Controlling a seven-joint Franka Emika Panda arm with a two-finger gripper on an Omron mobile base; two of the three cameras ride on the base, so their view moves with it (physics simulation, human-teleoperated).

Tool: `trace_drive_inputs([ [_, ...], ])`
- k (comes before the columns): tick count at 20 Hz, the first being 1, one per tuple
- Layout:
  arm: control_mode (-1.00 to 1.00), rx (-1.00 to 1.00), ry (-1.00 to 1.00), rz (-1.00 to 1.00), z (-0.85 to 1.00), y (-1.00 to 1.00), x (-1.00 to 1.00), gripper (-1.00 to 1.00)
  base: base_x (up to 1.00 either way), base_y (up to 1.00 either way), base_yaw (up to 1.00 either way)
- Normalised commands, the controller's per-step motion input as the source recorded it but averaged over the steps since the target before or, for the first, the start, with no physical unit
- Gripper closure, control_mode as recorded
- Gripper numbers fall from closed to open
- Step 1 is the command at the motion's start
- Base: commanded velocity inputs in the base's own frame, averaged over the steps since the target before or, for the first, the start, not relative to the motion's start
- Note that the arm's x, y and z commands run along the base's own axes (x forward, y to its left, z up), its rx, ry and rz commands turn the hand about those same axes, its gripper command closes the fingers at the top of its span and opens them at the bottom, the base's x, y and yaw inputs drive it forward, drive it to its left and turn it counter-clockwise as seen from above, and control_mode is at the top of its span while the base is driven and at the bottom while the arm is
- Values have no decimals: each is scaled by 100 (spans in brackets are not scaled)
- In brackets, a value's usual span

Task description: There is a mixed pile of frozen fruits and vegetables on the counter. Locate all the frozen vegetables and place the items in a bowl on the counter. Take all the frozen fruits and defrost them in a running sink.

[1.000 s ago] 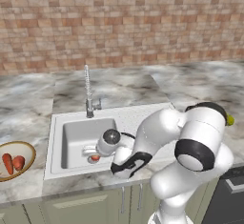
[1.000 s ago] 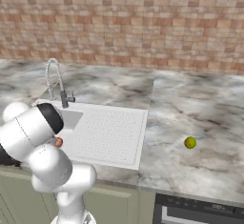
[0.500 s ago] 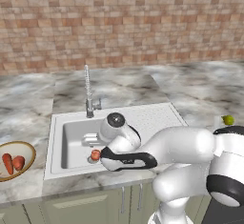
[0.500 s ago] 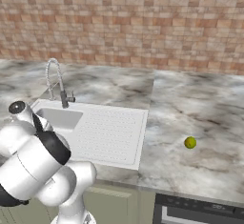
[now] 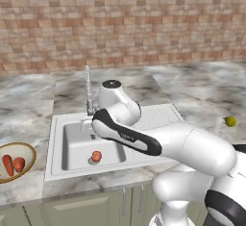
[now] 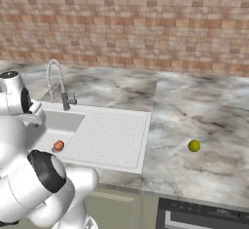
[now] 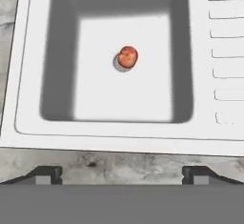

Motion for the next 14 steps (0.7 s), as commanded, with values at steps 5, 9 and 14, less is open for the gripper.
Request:
trace_drive_inputs([
  [5,-100,-17,22,-6,69,-30,-17,-100,0,0,0],
  [9,-100,-21,1,-27,19,-92,-28,-100,0,0,0],
  [14,-100,-10,-11,-21,0,-100,-33,-100,0,0,0],
])
